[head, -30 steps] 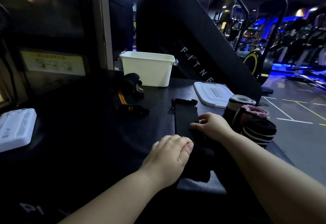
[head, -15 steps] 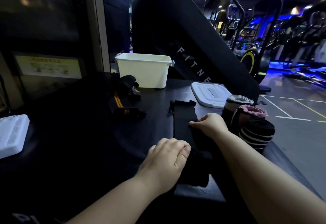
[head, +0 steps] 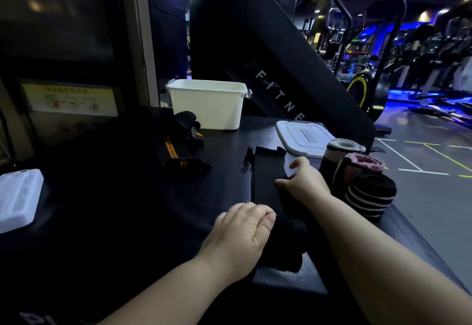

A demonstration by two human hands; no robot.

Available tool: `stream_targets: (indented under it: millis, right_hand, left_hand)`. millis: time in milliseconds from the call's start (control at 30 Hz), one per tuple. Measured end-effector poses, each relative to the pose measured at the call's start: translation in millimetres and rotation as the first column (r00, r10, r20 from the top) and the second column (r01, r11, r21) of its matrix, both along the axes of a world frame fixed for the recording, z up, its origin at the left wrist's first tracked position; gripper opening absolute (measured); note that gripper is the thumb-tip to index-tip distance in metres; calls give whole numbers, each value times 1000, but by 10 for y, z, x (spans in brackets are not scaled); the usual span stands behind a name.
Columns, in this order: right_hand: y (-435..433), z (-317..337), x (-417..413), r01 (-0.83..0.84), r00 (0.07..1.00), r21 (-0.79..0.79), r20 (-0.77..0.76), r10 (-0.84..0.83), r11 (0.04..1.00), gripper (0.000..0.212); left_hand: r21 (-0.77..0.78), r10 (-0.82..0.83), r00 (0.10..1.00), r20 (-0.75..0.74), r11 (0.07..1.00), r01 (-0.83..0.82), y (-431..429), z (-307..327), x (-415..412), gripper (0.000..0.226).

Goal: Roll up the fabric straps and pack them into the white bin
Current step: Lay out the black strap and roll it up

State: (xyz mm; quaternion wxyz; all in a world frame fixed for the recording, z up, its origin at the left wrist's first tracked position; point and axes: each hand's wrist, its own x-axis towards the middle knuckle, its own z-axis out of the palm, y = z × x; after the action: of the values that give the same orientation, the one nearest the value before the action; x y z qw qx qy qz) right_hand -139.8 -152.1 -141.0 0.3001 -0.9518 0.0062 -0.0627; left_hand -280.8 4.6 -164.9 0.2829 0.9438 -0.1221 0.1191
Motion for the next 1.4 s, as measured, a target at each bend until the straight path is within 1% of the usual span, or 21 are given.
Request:
stream_targets:
  millis: [67,167,333,433,533,567,667,767,800,867,900,967,1033,1100,1133,1167,1200,1267,1300,1333,1400]
  right_hand:
    - [-13,2,11,-34,999,12,-2,34,999,50]
    - [-36,5,20,-42,999,-2,4,42,999,46]
    - [-22,-8,21,-48,999,-74,17,49,996,39]
    - [1,-13,18,-40,999,-93,25,42,995,38]
    - [24,-21,24,-26,999,-103,40,30,994,38]
    - [34,-24,21,-24,999,-106,45,29,994,38]
    - [36,-33,41,-29,996,-111,85,39,993,38]
    - [20,-46,55,-65,989,-157,122,85,985,39]
    - [20,-54,61,-88,988,-172,107,108,981,41]
    - [26,-55,74,-142,988,-193,29,151,971,50]
    - [32,-37,75,-182,983,-214,-11,184,960,53]
    - [48,86,53,-303,952,-294,-53,301,907,50]
    - [59,200,-22,-475,876,-333,-93,473,814,45]
    - [43,199,-125,-611,787,-343,-162,596,714,48]
    - [28,149,-157,-643,762,-345,-207,613,684,54]
    - [16,91,-177,-658,751,-355,-254,609,664,65]
    - [15,41,-198,-662,749,-390,-297,593,641,82]
    - [-3,-38,-159,-649,756,-477,-311,577,593,121]
    - [1,-45,-133,-639,760,-511,-302,575,575,128]
    - [14,-44,-114,-633,762,-533,-302,573,561,123]
    - [58,-29,-106,-618,774,-545,-299,558,566,92]
  left_hand:
    - [-3,-1,1000,-9,1000,1,6,-2,1,33]
    - [5,-2,1000,2,1000,2,4,-5,0,33]
    - [-9,-8,1000,27,1000,8,5,-19,-6,33]
    - [-8,-13,1000,26,1000,13,-5,-33,1,44]
    - [-2,-18,999,45,1000,18,-6,-52,4,65]
    - [-6,-18,999,48,1000,18,-5,-54,3,68]
    - [-18,-22,999,44,1000,23,-4,-50,6,70]
    - [-12,-16,999,43,1000,17,-12,-49,8,70]
    - [-10,-12,999,42,1000,12,-14,-49,8,71]
    - [-3,0,999,32,1000,0,-20,-49,8,74]
    - [5,7,999,32,1000,-7,-23,-40,7,75]
    - [16,10,999,31,1000,-11,-21,-8,21,73]
    - [12,15,1000,5,1000,-15,-17,5,27,66]
    - [8,20,1000,6,1000,-20,-13,-14,27,66]
    - [9,20,1000,11,1000,-20,-15,-26,27,70]
    - [11,22,1000,16,1000,-22,-18,-34,30,73]
    - [11,23,1000,19,1000,-23,-23,-40,36,75]
    - [13,24,1000,20,1000,-24,-32,-32,43,77]
    - [17,24,1000,18,1000,-24,-32,-29,44,78]
    - [20,23,1000,15,1000,-24,-30,-29,44,78]
    - [24,20,1000,9,999,-20,-26,-38,33,75]
